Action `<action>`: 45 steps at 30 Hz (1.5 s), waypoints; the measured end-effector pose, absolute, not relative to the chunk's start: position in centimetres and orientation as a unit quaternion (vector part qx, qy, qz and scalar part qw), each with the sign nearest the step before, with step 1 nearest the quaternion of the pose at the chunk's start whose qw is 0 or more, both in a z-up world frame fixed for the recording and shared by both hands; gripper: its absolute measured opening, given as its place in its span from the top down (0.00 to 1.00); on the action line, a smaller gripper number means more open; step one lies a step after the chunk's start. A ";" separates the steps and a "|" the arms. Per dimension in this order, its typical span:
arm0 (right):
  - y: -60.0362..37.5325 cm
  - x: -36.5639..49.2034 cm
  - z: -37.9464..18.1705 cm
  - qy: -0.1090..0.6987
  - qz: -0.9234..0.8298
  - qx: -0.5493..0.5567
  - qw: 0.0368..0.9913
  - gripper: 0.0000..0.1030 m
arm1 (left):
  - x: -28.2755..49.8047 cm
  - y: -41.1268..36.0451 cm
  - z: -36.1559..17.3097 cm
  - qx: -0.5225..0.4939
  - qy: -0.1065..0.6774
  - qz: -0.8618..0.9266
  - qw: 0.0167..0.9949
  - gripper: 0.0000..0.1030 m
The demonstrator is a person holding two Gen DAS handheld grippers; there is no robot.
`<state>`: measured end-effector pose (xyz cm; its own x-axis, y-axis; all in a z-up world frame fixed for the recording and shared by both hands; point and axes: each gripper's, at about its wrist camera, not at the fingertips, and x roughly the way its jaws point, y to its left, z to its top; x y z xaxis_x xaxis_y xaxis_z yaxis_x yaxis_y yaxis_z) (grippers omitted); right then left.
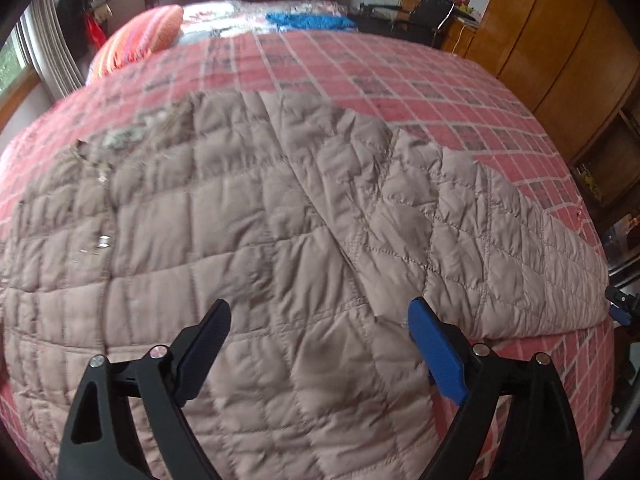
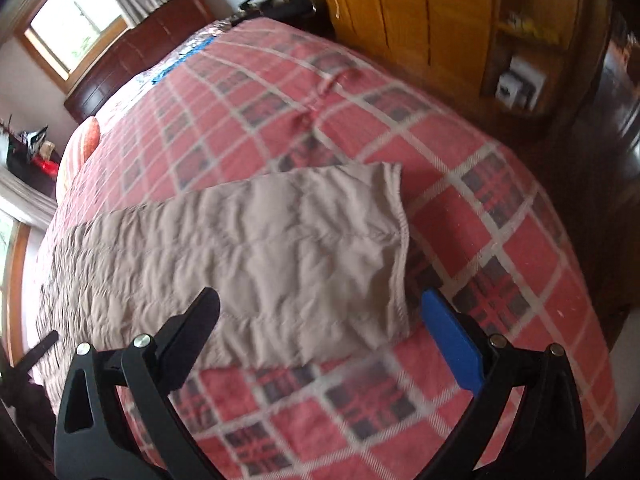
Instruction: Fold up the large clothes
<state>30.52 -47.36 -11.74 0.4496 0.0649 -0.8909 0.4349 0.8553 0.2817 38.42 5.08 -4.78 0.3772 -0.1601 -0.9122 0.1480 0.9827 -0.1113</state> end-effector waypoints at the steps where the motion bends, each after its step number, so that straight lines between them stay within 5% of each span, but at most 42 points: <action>1: -47.7 30.8 -12.2 0.516 -0.114 0.248 0.812 0.03 | 38.8 4.9 -5.5 -0.006 0.556 -0.092 0.826 0.14; 5: -47.8 31.3 -13.2 0.526 -0.111 0.246 0.807 0.10 | 39.7 4.6 -6.9 -0.010 0.564 -0.095 0.820 0.14; 8: -47.6 31.8 -13.7 0.532 -0.114 0.232 0.806 0.24 | 39.9 4.7 -7.3 -0.015 0.563 -0.100 0.820 0.14; 10: -47.4 32.0 -13.5 0.529 -0.110 0.224 0.811 0.39 | 40.0 4.8 -7.3 -0.019 0.562 -0.103 0.821 0.14; 13: -46.9 31.9 -12.7 0.521 -0.075 0.246 0.814 0.76 | 39.8 5.1 -7.2 -0.029 0.560 -0.111 0.821 0.14; 19: -46.2 31.5 -9.4 0.480 -0.062 0.251 0.838 0.81 | 39.3 5.9 -6.9 -0.048 0.559 -0.127 0.818 0.14; 33: -46.7 32.2 -13.0 0.517 -0.118 0.255 0.809 0.82 | 39.1 6.1 -7.9 -0.043 0.553 -0.134 0.821 0.14; 36: -46.5 32.3 -13.0 0.520 -0.126 0.247 0.808 0.81 | 39.4 6.4 -8.0 -0.046 0.550 -0.133 0.823 0.21; 40: -45.9 32.7 -12.9 0.519 -0.136 0.252 0.806 0.82 | 39.6 7.6 -7.9 -0.049 0.551 -0.129 0.823 0.49; 45: -43.8 32.5 -9.7 0.479 -0.087 0.281 0.827 0.83 | 40.1 10.1 -7.7 -0.101 0.559 -0.167 0.806 0.52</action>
